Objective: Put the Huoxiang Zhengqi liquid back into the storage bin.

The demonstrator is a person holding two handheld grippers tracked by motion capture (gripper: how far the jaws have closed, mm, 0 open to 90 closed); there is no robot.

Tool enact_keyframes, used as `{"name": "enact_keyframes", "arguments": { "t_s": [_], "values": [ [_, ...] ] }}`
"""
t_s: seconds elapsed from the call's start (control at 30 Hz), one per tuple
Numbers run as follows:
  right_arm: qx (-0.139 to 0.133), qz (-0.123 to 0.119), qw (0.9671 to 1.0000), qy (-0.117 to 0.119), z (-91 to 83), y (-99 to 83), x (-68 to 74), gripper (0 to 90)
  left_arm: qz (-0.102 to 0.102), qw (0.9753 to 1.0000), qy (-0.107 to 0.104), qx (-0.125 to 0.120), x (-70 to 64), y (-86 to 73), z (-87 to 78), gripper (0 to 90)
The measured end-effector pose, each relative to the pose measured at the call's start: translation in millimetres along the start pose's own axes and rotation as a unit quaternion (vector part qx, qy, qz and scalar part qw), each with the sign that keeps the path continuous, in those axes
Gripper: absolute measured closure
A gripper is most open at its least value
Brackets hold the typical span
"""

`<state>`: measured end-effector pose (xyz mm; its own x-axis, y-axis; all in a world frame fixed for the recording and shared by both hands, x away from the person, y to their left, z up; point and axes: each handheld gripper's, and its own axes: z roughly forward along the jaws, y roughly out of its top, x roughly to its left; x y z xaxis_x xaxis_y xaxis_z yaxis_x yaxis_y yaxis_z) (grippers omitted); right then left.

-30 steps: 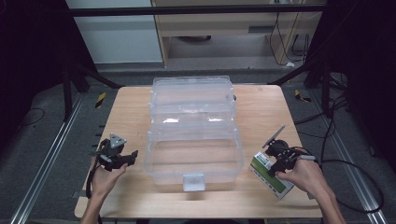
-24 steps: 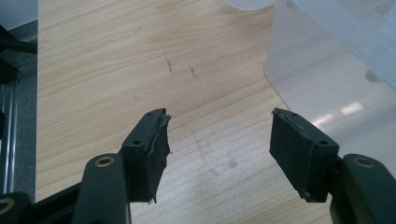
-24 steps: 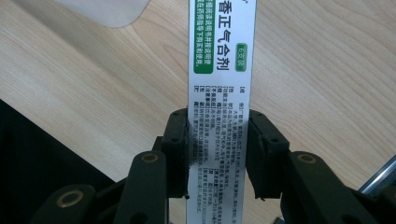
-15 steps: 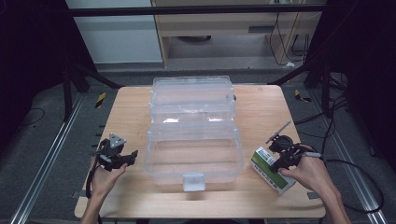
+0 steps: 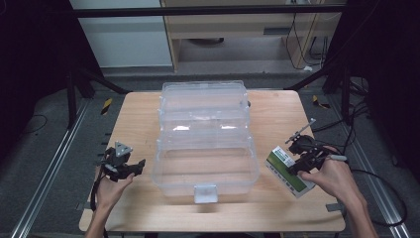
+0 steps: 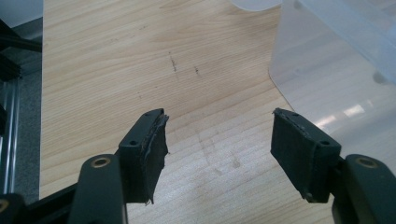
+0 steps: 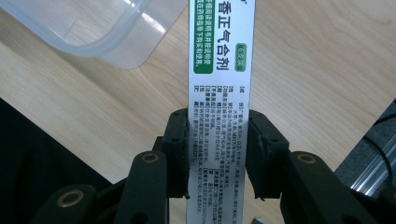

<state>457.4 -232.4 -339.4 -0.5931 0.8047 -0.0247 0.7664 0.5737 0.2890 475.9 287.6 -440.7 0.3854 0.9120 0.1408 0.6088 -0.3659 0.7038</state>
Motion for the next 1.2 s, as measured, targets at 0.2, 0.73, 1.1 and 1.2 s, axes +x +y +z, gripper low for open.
{"name": "enact_keyframes", "arguments": {
  "t_s": [0.2,0.73,1.1,1.2],
  "values": [
    [-0.014,-0.013,0.9998,-0.004,-13.4,7.5,1.9,63.9,0.003,1.0,-0.001,0.002,-1.0,0.2,0.4,34.5],
    [-0.055,-0.021,0.9981,-0.017,-50.7,21.2,1.9,63.9,0.0,1.0,0.0,0.001,0.0,0.0,-0.3,34.5],
    [-0.074,-0.058,0.9954,-0.019,-67.1,33.7,18.4,64.0,0.001,1.0,0.0,0.003,0.3,-0.2,0.0,34.5],
    [-0.077,-0.072,0.9943,-0.017,-70.4,38.1,24.8,64.0,0.0,1.0,0.0,0.001,0.5,0.1,-0.8,34.5]
  ]
}}
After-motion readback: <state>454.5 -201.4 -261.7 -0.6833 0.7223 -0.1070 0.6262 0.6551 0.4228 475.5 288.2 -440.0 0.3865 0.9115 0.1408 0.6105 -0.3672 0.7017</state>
